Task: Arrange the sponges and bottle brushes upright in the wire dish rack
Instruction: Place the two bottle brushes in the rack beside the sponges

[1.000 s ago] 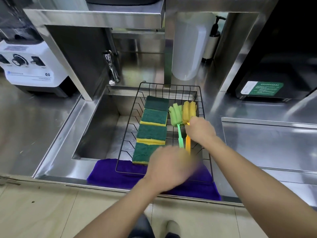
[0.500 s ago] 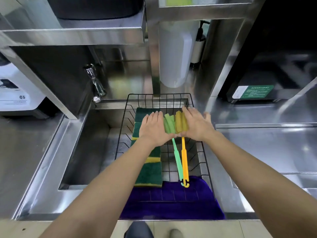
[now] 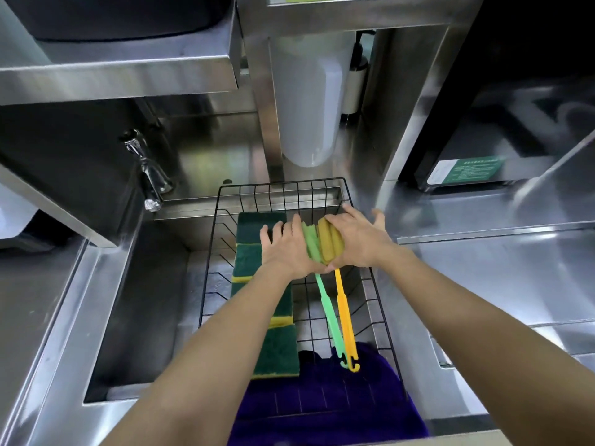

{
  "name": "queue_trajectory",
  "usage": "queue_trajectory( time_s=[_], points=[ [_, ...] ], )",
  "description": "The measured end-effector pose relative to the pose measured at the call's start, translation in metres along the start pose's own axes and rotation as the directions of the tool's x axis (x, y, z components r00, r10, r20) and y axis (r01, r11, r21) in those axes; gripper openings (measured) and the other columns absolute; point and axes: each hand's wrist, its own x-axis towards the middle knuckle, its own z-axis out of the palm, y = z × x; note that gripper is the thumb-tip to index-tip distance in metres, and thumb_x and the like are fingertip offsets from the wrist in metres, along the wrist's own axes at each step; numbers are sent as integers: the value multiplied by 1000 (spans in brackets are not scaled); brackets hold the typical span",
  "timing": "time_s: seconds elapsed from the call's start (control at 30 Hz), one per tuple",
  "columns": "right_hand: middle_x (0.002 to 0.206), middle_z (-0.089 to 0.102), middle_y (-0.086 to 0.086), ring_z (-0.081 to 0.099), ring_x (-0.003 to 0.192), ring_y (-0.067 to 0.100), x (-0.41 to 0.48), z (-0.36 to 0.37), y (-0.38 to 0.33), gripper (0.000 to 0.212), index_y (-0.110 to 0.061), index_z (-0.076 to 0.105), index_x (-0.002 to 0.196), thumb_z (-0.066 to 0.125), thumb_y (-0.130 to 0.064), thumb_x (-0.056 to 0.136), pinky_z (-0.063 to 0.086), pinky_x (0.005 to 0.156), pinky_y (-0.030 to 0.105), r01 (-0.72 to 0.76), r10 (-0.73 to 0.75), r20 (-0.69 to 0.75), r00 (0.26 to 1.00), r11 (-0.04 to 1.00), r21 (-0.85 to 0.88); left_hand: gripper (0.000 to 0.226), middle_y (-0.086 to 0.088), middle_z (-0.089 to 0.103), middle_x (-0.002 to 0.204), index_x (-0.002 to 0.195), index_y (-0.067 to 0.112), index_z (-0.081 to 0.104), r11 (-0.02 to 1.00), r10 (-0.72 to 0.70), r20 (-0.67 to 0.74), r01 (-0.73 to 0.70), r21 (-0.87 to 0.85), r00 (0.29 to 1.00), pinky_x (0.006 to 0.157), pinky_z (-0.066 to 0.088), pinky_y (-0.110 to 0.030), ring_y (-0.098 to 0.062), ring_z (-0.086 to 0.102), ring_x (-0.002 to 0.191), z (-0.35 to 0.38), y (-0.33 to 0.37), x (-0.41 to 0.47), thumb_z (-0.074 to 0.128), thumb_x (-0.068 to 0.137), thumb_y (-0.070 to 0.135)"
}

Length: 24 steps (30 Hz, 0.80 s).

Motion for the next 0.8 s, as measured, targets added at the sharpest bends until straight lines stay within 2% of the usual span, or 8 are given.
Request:
queue_trajectory(
  time_s=[0.1,0.17,0.27,0.37,0.63,0.73,0.8],
  points=[
    [153,31,-2,0,148,16,1,2,1,105,-21,19,148,74,-55,64,0,113,58,17,-17,-8,1000,1000,-11,113,-9,30,148,147,7,13,998,11,8,-11,59,1000,115,-3,-53,-26,16,142,1,9,3,71,69,66],
    [153,32,-2,1,148,15,2,2,0,103,-21,20,147,73,-54,65,0,113,58,25,-26,-11,1000,999,-25,99,-7,35,143,140,9,24,999,-8,2,8,37,1000,115,-3,-53,-25,20,140,0,13,6,72,71,61],
    [151,34,-3,4,148,15,3,2,-1,101,-21,22,146,72,-55,65,-3,112,60,28,-30,-25,999,997,-69,89,-8,33,143,138,9,23,998,-51,38,50,26,998,115,-5,-53,-25,18,140,-2,13,8,74,74,46],
    [150,36,-2,5,148,16,2,5,-2,98,-22,23,146,71,-55,67,-5,112,61,15,-19,-39,999,996,-93,89,-9,29,147,140,9,21,998,-57,71,56,19,996,115,-8,-53,-26,11,144,-6,7,10,74,74,35],
    [151,35,-3,1,149,21,6,10,-14,94,-22,21,147,65,-59,72,-9,111,63,28,-32,-11,999,965,-262,87,-6,28,150,139,11,22,999,-8,127,14,-42,992,113,-11,-53,-27,-3,147,-5,-1,15,77,74,31],
    [152,33,-3,2,148,21,6,11,-17,92,-21,22,146,64,-58,73,-8,111,62,29,-31,-2,1000,958,-285,90,-6,24,152,144,15,18,997,34,99,-27,-75,995,115,-7,-50,-27,-5,146,1,-2,13,75,77,33],
    [154,30,-1,3,148,22,6,11,-16,94,-20,19,147,63,-59,74,-7,112,62,43,-49,-16,999,957,-288,100,-7,15,157,150,18,11,995,70,73,-64,-74,995,117,-3,-48,-26,-6,146,3,-8,12,75,77,40]
  ],
)
